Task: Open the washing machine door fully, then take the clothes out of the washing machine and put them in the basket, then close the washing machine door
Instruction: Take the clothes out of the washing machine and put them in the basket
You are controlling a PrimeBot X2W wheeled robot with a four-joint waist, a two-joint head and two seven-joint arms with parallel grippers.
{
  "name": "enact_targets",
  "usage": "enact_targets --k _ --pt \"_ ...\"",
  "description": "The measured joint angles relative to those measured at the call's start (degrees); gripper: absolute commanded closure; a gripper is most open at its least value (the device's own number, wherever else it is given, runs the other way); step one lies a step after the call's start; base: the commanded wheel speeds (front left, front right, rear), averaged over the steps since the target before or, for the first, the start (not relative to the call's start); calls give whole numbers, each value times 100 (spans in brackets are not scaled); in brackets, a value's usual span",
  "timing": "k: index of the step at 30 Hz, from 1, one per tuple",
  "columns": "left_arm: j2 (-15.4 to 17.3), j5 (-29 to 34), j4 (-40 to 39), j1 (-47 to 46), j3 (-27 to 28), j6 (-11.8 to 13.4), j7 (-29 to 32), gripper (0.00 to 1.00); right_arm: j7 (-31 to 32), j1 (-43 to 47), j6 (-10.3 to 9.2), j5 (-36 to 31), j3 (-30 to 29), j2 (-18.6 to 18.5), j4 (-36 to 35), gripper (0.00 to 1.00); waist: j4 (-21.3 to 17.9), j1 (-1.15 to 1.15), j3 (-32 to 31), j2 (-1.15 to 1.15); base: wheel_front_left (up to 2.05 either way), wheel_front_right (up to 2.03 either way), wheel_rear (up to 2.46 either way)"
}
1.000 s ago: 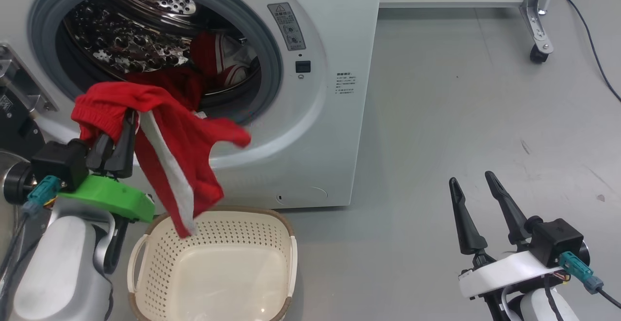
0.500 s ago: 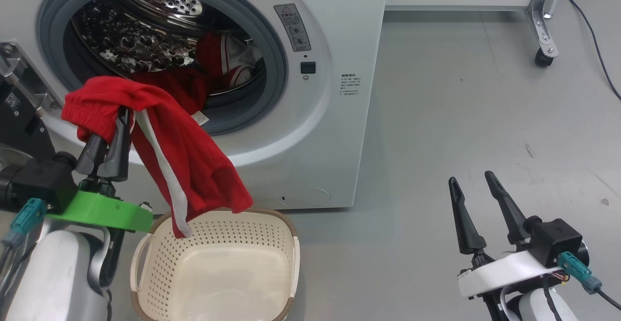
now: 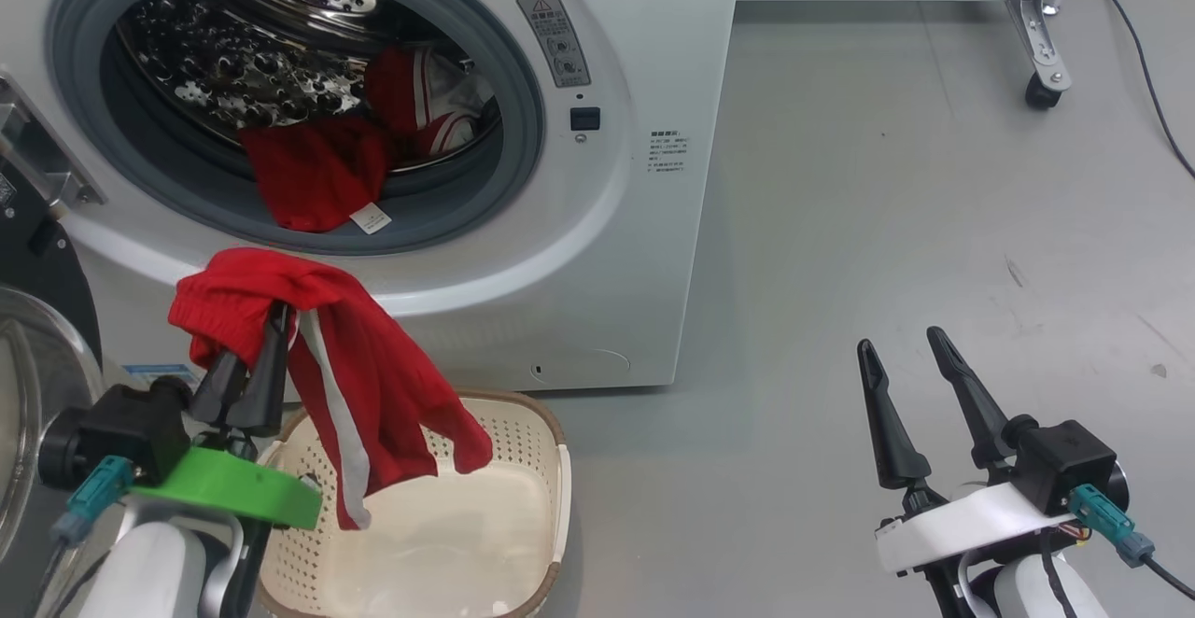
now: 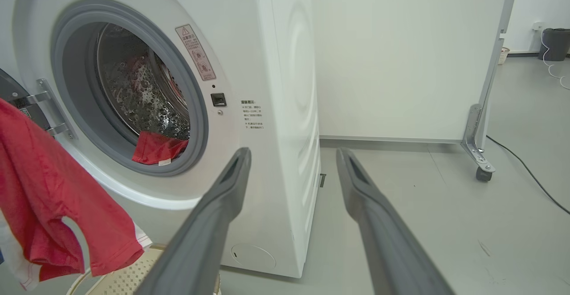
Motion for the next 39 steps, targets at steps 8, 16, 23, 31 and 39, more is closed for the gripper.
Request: enact_targets --k 8,16,23,31,39 --pt "35 -148 338 227 -211 0 1 100 0 -11 0 -1 66 7 -63 0 -79 0 289 0 0 0 0" --pt "171 -193 757 270 -487 0 85 100 0 -182 5 -46 157 16 -154 0 -209 0 713 0 0 0 0" --pt "312 -192 1183 229 -587 0 201 100 0 -403 5 -79 197 26 -192 0 -399 0 1131 0 0 0 0" --pt "501 -190 1586 -158 -638 0 290 100 0 -609 7 -81 292 82 -227 0 -739 0 1554 0 0 0 0" --pt "619 -190 1912 -543 -720 0 337 100 -1 -753 8 -81 327 99 -230 0 -1067 0 1958 0 0 0 0"
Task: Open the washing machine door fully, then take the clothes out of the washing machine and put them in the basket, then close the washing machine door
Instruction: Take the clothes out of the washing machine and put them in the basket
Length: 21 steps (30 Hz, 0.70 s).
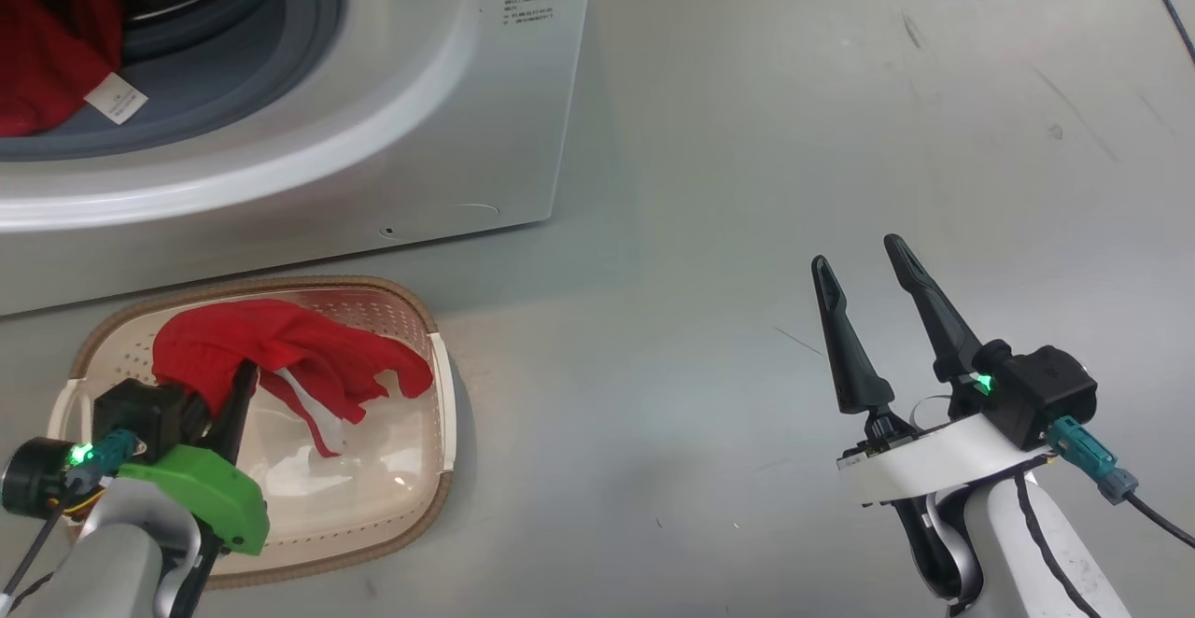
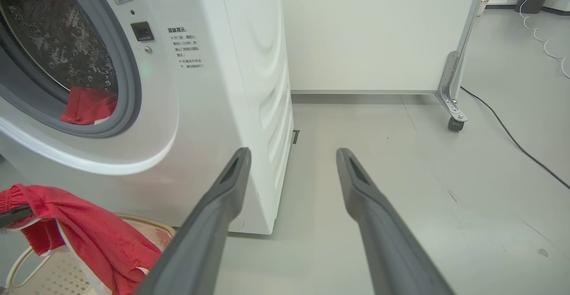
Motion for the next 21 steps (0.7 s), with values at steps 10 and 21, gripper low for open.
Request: enact_targets --k 10,21 --pt "141 45 843 -274 -14 0 87 100 0 -99 0 0 -65 19 1 0 -266 0 412 0 0 0 0" --pt "108 48 1548 -400 -14 0 142 100 0 -151 0 -12 -86 25 21 0 -287 0 524 0 0 0 0"
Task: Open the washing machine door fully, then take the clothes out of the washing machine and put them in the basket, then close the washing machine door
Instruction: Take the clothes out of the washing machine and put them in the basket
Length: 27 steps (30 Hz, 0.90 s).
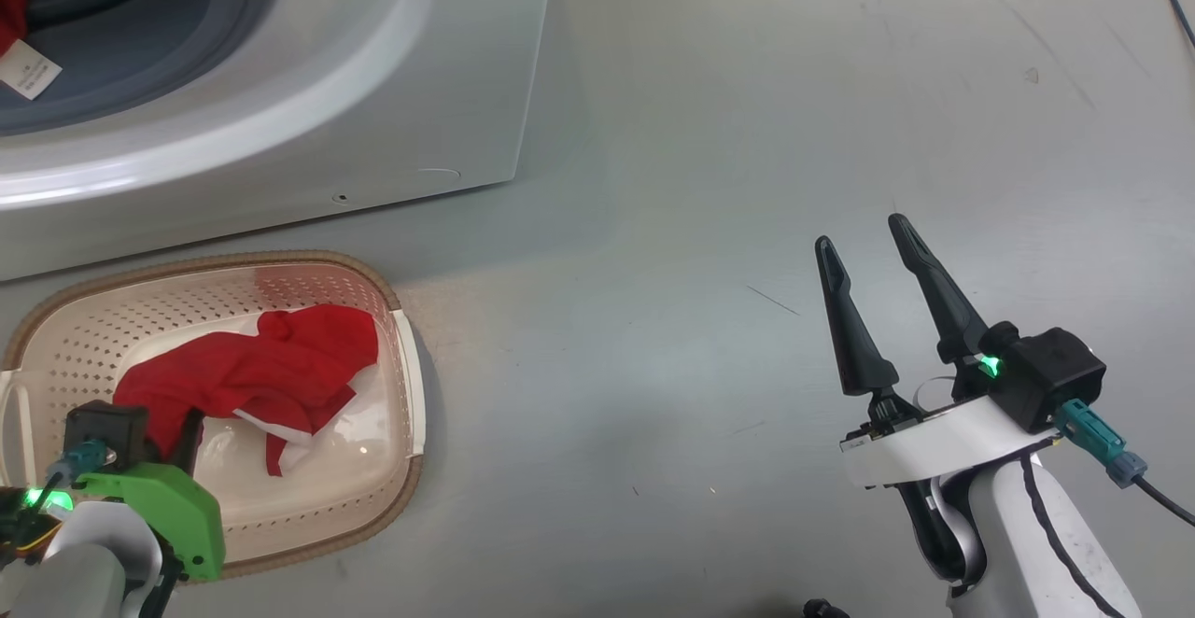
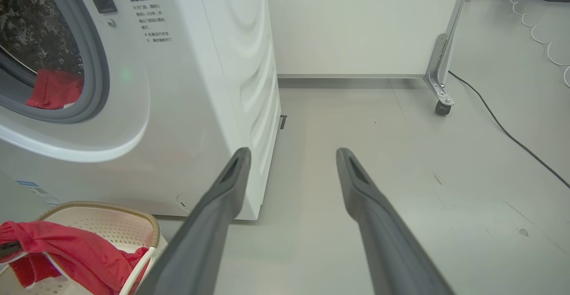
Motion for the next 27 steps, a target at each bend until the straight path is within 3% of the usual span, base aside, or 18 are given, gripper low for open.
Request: enact_targets --k 2,3,5,6,7,27 --pt "-45 -1 142 -80 -4 0 -1 96 0 -58 0 -7 -1 1 9 0 14 0 14 0 0 0 0" --pt "-65 -5 179 -108 -5 0 -1 87 0 -69 0 -8 -1 2 10 0 18 0 18 0 0 0 0" --pt "-113 -5 227 -167 -24 0 -9 46 0 -78 0 -9 -2 5 15 0 26 0 23 0 0 0 0" --pt "-138 -5 254 -201 -40 0 -32 10 1 -82 0 -12 -3 9 20 0 30 0 24 0 0 0 0" --pt "-164 -5 287 -233 -57 0 -57 0 1 -87 0 -22 -5 11 26 0 34 0 25 0 0 0 0" --pt "-423 -82 832 -297 -319 0 -360 0 0 -177 10 -59 -176 38 215 0 203 0 -476 0 0 0 0"
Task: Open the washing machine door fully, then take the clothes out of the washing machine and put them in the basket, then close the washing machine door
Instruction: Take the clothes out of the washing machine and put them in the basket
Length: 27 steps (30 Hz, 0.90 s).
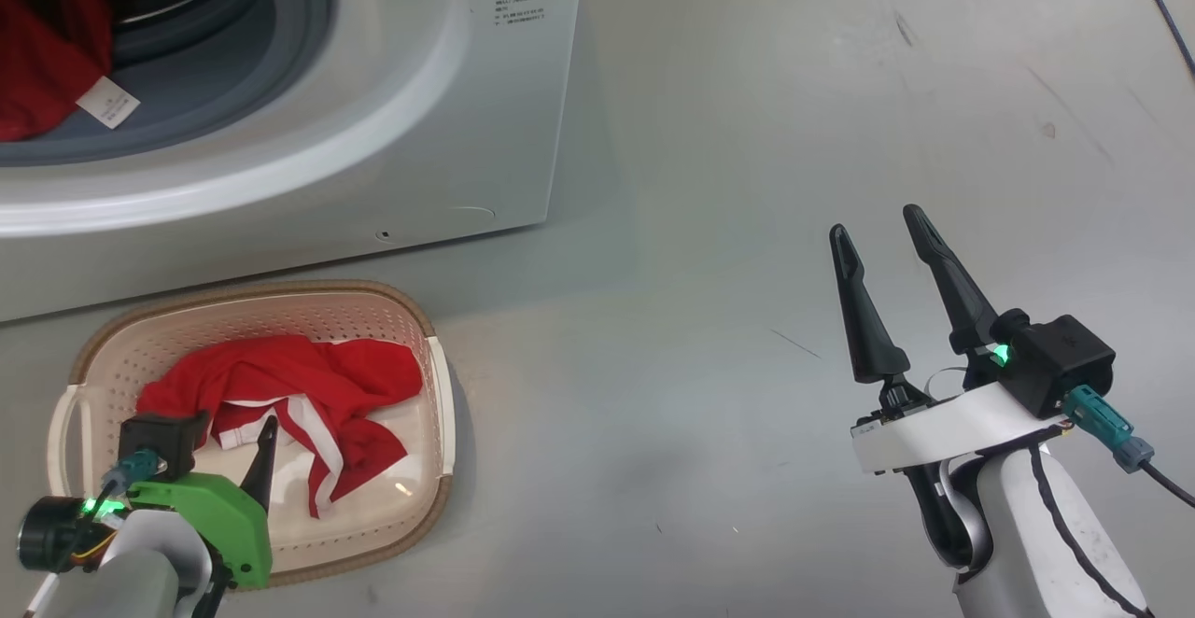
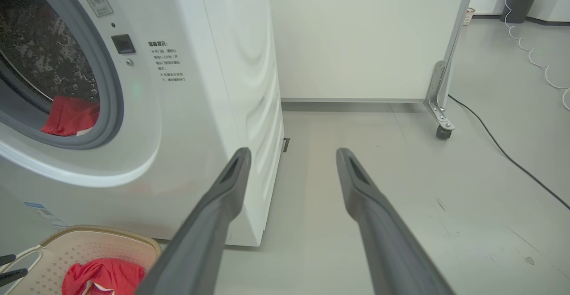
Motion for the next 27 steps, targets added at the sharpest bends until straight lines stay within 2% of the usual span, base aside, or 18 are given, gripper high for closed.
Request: enact_targets --k 13,27 --pt "-287 -23 -323 -12 23 0 -101 0 0 151 7 0 -234 -2 166 0 410 0 -754 0 0 0 0" --pt "-402 189 -1572 22 358 37 -101 0 1 586 9 0 -357 -12 246 0 1016 0 -1530 0 0 0 0"
